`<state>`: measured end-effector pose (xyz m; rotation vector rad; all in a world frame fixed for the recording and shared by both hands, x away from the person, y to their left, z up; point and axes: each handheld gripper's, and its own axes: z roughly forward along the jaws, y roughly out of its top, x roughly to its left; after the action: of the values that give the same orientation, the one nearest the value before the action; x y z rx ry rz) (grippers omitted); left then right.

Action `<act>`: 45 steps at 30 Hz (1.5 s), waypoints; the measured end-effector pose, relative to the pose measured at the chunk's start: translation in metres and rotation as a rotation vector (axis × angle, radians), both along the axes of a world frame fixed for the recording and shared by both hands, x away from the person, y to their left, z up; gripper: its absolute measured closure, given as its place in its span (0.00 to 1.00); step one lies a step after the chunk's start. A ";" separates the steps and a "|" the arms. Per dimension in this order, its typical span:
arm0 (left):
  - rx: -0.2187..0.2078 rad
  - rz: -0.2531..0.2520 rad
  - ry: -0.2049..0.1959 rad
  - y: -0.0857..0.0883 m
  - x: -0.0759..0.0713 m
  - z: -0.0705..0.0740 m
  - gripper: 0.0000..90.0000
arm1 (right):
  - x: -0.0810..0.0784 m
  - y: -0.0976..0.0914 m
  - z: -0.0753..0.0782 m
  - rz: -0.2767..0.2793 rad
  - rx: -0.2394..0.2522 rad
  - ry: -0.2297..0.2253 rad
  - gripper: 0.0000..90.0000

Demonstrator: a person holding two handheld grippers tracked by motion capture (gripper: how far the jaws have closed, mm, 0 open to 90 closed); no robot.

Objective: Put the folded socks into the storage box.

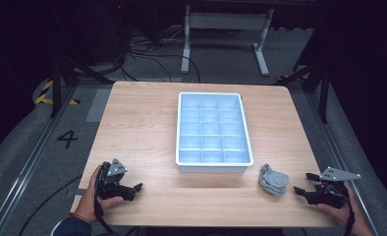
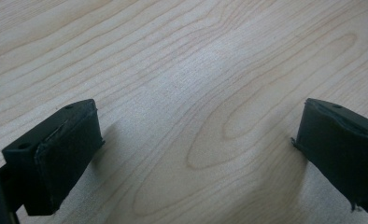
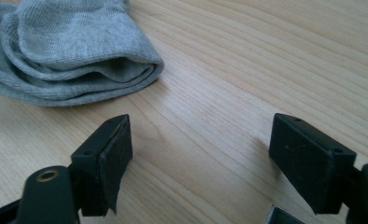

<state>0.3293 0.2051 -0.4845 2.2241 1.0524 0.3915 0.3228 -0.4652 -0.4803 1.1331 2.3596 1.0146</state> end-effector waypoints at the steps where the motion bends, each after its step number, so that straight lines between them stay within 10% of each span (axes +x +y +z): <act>1: 0.000 0.000 0.000 0.000 0.000 0.000 0.01 | 0.001 -0.001 0.000 0.004 0.002 0.001 0.25; 24: -0.005 0.005 0.002 0.000 0.000 0.000 0.01 | 0.014 0.041 0.039 0.192 0.014 -0.024 0.25; 45: -0.004 0.005 0.002 0.000 0.000 0.000 0.01 | 0.033 0.077 0.026 0.268 -0.059 0.043 0.25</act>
<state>0.3292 0.2052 -0.4846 2.2195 1.0584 0.3894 0.3554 -0.3883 -0.4540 0.8416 2.6082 1.0053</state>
